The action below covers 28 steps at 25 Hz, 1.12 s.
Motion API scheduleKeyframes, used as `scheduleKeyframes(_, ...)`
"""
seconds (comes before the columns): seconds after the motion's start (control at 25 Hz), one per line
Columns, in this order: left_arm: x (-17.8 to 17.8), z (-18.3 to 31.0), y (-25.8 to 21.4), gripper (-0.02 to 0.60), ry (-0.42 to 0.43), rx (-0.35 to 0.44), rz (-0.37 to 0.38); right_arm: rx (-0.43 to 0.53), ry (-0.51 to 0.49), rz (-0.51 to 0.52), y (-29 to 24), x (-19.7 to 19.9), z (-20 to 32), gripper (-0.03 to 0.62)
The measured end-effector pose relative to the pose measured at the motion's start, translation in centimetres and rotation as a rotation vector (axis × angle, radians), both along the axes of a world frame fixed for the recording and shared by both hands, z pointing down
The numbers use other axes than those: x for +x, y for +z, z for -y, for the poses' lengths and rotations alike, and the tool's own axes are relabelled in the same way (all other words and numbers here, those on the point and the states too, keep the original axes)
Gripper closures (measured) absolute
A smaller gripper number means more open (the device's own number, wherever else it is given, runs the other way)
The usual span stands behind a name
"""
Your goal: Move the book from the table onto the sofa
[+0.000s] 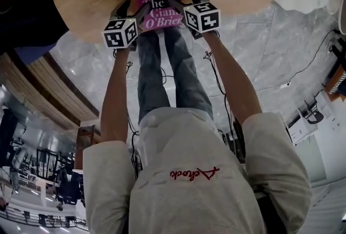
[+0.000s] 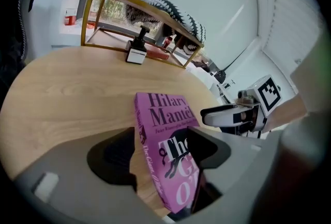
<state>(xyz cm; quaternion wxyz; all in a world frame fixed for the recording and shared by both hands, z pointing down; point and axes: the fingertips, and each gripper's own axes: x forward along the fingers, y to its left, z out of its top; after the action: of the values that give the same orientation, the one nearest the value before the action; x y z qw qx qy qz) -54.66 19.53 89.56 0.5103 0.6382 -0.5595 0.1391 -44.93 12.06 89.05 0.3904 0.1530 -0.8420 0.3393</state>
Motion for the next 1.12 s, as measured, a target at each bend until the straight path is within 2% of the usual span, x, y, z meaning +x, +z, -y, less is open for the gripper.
scheduleKeyframes(0.28, 0.4, -0.1, 2.9, 0.272, -0.012, -0.069, -0.048, -0.067, 0.006, -0.035, 2.7, -0.7, -0.2, 0.322)
scheduleKeyframes(0.64, 1.3, 1.2, 4.0, 0.273, -0.009, -0.082, -0.064, -0.094, -0.003, -0.044, 3.8, -1.0, -0.4, 0.324)
scheduleKeyframes(0.88, 1.0, 1.0, 4.3, 0.275, -0.051, -0.080, -0.036, -0.067, 0.004, -0.054, 4.2, -1.0, -0.7, 0.326)
scheduleKeyframes(1.12, 1.3, 1.2, 4.0, 0.279, -0.074, -0.081, -0.046, -0.078, 0.026, -0.054, 4.0, -1.5, -1.0, 0.326)
